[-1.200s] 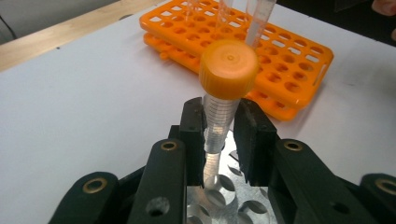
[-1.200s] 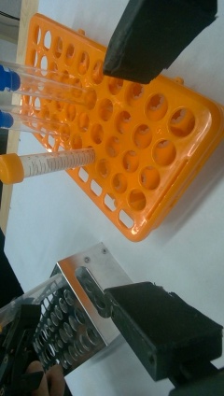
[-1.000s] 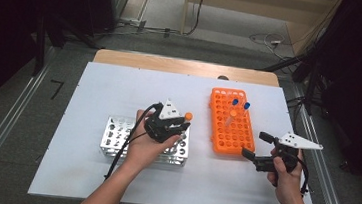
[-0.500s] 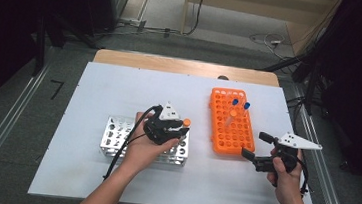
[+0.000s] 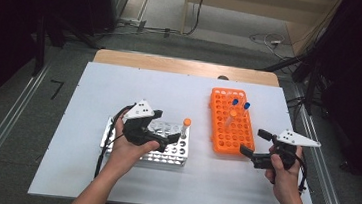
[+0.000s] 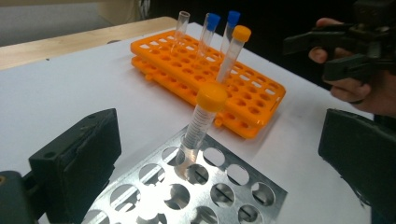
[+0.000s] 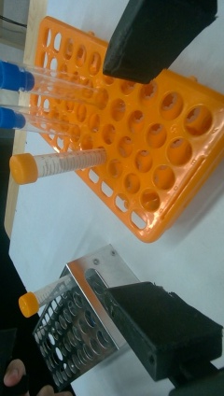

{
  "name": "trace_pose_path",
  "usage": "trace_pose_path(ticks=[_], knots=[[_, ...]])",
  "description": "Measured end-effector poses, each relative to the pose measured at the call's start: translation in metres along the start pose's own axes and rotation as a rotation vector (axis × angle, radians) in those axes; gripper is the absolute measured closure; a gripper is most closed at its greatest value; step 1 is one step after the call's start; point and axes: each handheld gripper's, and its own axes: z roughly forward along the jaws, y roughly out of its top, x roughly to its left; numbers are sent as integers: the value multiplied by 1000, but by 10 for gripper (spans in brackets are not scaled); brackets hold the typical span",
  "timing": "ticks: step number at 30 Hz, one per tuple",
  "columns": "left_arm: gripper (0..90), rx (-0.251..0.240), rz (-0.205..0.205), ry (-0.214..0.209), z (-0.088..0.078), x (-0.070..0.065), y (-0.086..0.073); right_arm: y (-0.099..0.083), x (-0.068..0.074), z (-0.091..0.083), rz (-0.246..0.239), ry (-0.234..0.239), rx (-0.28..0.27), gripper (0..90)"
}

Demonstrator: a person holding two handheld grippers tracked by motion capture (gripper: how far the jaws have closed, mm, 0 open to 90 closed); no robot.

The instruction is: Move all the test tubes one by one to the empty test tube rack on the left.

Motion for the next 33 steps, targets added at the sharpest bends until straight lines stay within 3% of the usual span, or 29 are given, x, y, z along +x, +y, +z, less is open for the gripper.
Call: trace_pose_path(ticks=[2, 7, 10, 11, 14, 15, 23, 33], knots=[[0, -20, -3, -13, -6, 3, -3, 3, 1, 3, 5, 3, 1, 0], [0, -50, -15, 7, -16, 10, -6, 11, 0, 15, 24, 14, 0, 0], [0, -52, -15, 13, -16, 10, -8, 13, -2, 24, 21, 12, 8, 57], [0, -53, -15, 12, -16, 10, -8, 15, -3, 31, 25, -6, 19, 129], [0, -53, -15, 13, -15, 10, -8, 16, -4, 38, 41, -25, 35, 190], [0, -51, -13, 13, -15, 10, -8, 17, -5, 45, 50, -42, 39, 259], [0, -43, -17, 20, -14, 11, -10, 16, -4, 69, 62, -84, 102, 507], [0, -36, -12, 14, -11, 9, -11, 17, -4, 87, 72, -154, 164, 577]])
